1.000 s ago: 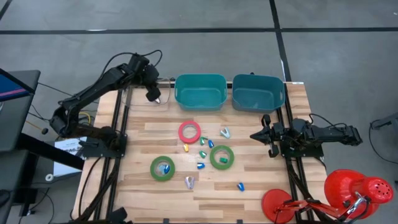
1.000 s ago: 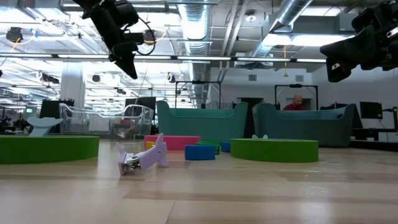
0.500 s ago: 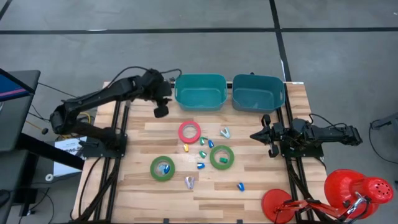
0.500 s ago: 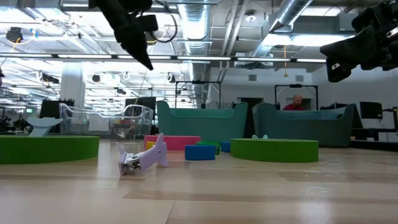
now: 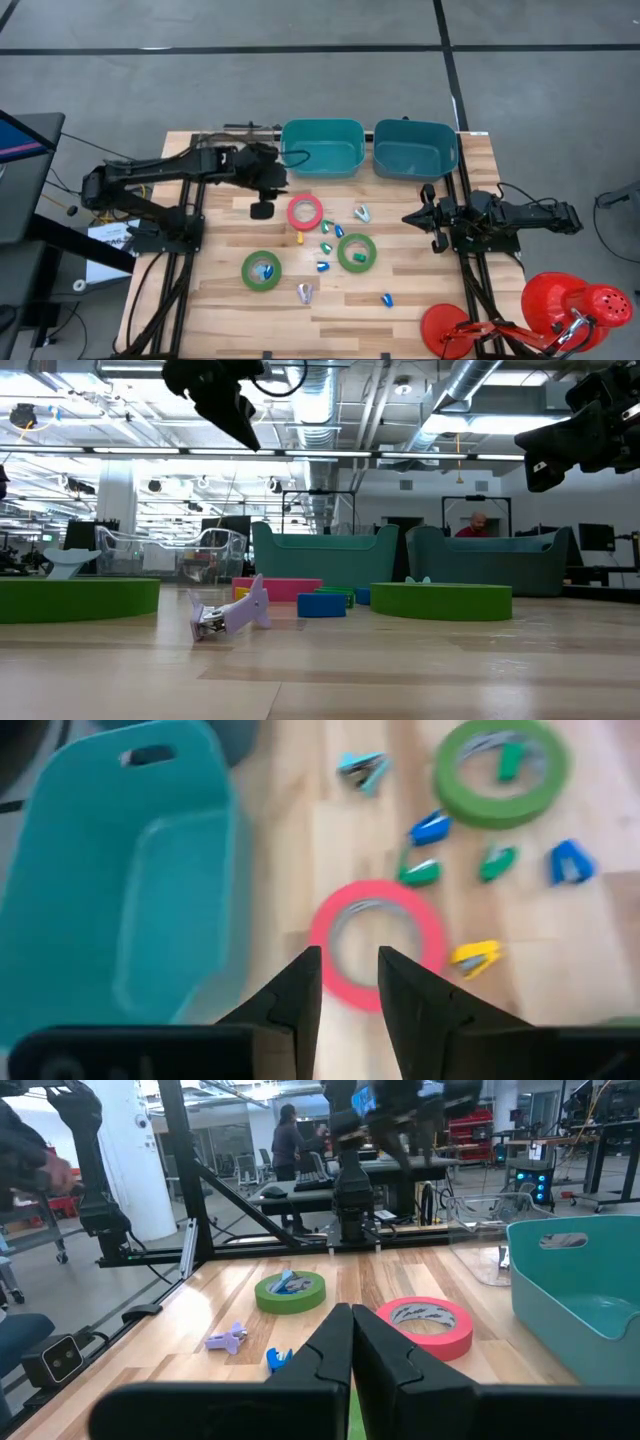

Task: Pick and place Stapler, Stapler remover, tape
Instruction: Put the light blue staple remover into the transparent bin

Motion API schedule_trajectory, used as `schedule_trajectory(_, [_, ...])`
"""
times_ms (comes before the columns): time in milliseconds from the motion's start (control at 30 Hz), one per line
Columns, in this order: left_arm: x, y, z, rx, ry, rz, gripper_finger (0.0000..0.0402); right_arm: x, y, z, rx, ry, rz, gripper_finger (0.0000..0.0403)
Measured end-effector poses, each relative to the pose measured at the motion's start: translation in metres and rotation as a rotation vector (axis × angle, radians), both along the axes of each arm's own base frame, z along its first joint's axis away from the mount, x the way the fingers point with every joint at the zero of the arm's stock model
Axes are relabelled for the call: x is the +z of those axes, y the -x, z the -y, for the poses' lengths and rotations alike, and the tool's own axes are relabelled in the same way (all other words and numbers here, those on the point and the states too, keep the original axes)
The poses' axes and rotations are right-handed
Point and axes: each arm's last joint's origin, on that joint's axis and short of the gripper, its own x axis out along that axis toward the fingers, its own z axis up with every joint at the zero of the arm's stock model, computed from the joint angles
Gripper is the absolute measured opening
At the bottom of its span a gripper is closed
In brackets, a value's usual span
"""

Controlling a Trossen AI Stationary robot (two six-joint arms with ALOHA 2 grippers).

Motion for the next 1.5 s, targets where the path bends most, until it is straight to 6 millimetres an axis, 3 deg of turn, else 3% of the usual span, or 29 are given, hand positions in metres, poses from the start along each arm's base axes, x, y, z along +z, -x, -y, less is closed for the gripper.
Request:
schedule_trajectory(467, [0.000,-0.005,0.057,-0.308,0.197,0.011,0.0092,0.000,0.000,0.000,0.000,0.000,-0.001,0.0000])
schedule_trajectory(867, [0.000,-0.002,0.088,-0.174,0.413,-0.023,0.0092,0.000,0.000,0.000,0.000,0.000,-0.001,0.0000])
schedule_trajectory(1267, [-0.001,0.000,0.103,-0.168,0.460,-0.042,0.0092,0.000,0.000,0.000,-0.001,0.000,-0.001,0.0000])
schedule_trajectory(1500, [-0.026,0.007,0.114,-0.236,0.420,-0.120,0.0092,0.000,0.000,0.000,0.000,0.000,0.000,0.0000])
